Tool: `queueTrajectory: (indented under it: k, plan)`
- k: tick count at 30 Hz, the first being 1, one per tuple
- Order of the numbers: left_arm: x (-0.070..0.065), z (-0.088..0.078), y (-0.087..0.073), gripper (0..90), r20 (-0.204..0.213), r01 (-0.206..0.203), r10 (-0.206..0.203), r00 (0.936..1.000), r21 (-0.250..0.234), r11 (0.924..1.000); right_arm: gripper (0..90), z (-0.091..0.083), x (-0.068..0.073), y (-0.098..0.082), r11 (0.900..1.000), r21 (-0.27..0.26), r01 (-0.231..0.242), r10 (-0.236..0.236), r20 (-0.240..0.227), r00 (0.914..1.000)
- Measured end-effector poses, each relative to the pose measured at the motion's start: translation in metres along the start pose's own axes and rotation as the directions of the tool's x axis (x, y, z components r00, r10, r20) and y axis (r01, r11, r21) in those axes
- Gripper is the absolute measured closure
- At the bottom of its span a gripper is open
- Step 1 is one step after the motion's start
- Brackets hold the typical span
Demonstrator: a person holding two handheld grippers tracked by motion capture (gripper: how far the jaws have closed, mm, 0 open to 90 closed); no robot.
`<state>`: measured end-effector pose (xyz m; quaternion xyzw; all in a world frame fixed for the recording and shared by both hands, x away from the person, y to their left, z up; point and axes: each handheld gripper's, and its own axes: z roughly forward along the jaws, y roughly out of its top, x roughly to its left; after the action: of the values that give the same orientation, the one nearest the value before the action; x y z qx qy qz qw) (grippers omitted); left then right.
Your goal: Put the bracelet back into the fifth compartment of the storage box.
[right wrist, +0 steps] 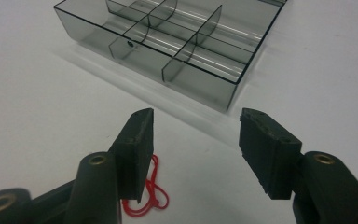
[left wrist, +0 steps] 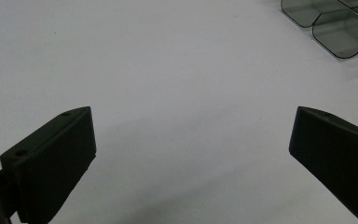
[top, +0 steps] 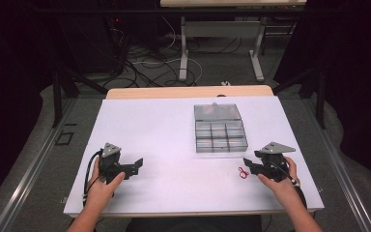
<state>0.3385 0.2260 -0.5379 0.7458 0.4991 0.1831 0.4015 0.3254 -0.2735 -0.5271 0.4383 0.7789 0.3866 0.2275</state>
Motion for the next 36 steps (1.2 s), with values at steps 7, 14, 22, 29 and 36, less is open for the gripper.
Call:
queueTrajectory:
  k: [7, 14, 22, 29, 36]
  plan:
    - [0.0, 0.001, -0.001, 0.7, -0.006, -0.004, 0.004, 1.0, -0.002, 1.0, 48.6, 0.001, 0.006, 0.0, 0.999, 0.033, -0.013, 0.013, -0.006, 0.9999]
    - [0.0, 0.001, 0.0, 0.9, 0.004, -0.006, 0.006, 1.0, 0.005, 1.0, 59.9, 0.002, 0.01, 0.0, 0.994, 0.078, -0.076, 0.079, -0.035, 0.9963]
    - [0.0, 0.002, -0.001, 1.1, 0.006, 0.0, 0.0, 1.0, 0.003, 1.0, 63.9, 0.006, 0.014, -0.001, 0.987, 0.136, -0.083, 0.09, -0.05, 0.9947]
    - [0.0, 0.002, -0.001, 1.4, 0.008, 0.001, -0.001, 1.0, 0.006, 1.0, 65.6, 0.011, 0.014, -0.004, 0.979, 0.189, -0.074, 0.087, -0.063, 0.9942]
    - [0.0, 0.003, -0.002, 1.4, 0.005, 0.003, -0.003, 1.0, -0.001, 1.0, 67.0, 0.014, 0.015, -0.007, 0.977, 0.207, -0.05, 0.064, -0.065, 0.9958]
